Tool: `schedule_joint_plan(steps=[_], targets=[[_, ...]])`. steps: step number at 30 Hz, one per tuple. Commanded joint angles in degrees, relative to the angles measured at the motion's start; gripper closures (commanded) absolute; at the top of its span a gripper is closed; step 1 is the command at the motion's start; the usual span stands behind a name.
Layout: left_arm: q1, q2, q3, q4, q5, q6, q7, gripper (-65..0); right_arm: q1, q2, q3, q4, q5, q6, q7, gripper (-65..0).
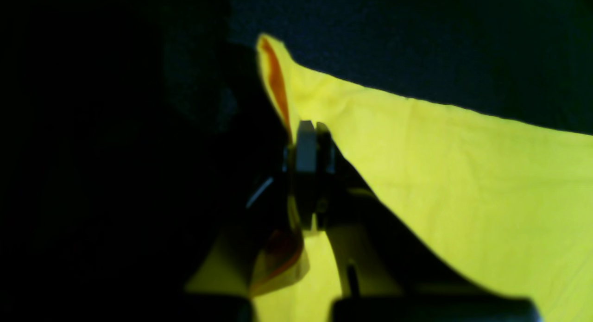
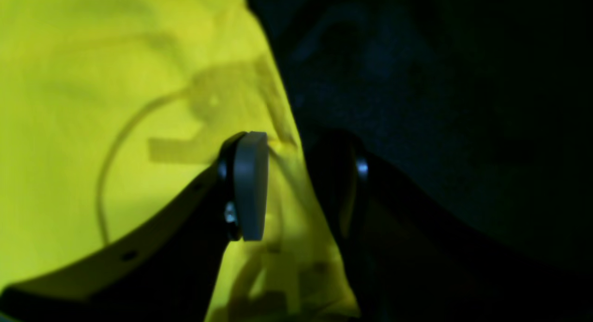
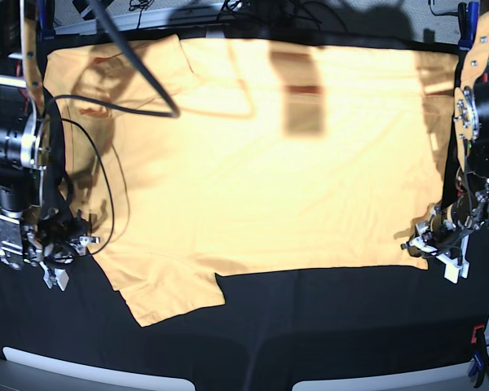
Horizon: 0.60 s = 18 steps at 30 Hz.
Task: Layout the t-shirt on the table in an organized manner, then fold the t-shirt properly
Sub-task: 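Grasp the hem corners of the shirt with both grippers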
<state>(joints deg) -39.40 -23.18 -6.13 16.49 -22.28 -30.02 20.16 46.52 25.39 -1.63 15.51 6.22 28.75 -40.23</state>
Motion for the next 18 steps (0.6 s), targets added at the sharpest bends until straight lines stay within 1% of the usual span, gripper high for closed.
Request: schedule_joint_plan(steps=[1,3,6,8,10,12,15,16,17,18], targets=[[-1.6,-0.6,-0.2,0.6,-0.3,-0.1,-0.1,0.0,0.9,-0.2,0.0,0.2,0.1,0.1,0.0,-22.7],[-1.6,-0.6,-0.2,0.6,-0.3,-0.1,0.0,0.0,1.0,-0.7,0.0,0.2,0.1,0.1,-0.3,-19.5],[-1.6,-0.6,-0.2,0.6,-0.3,-0.1,-0.1,0.0,0.9,-0.8,0.0,0.2,0.1,0.9,-0.3,-12.5],[-1.6,-0.6,-0.2,0.6,-0.3,-0.1,-0.1,0.0,0.9,-0.6,0.0,0.2,-0.1,1.4,-0.3,-6.4],[-1.6,-0.6,-0.2,0.6,-0.3,-0.1,-0.1,0.0,0.9,-0.6,0.0,0.2,-0.1,2.8,-0.3,-0.2],[-1.5,-0.6,-0.2,0.6,-0.3,-0.1,-0.1,0.0,0.9,-0.6,0.0,0.3,-0.1,3.9,-0.3,0.0],[-1.6,-0.6,-0.2,0.6,-0.3,-0.1,-0.1,0.0,0.9,-0.6,0.0,1.7,-0.1,4.0,-0.3,0.0],[-1.6,-0.6,-0.2,0.6,-0.3,-0.1,-0.1,0.0,0.9,-0.6,0.0,2.4,-0.1,4.6,-0.4,0.0],[-1.6,-0.7,-0.2,0.7,-0.3,-0.1,-0.1,0.0,0.9,-0.6,0.0,3.3,0.0,6.6,-0.5,0.0],[-1.5,-0.7,-0.2,0.9,-0.3,-0.1,0.0,0.0,0.9,-0.6,0.0,4.2,0.0,10.0,-0.5,0.0]])
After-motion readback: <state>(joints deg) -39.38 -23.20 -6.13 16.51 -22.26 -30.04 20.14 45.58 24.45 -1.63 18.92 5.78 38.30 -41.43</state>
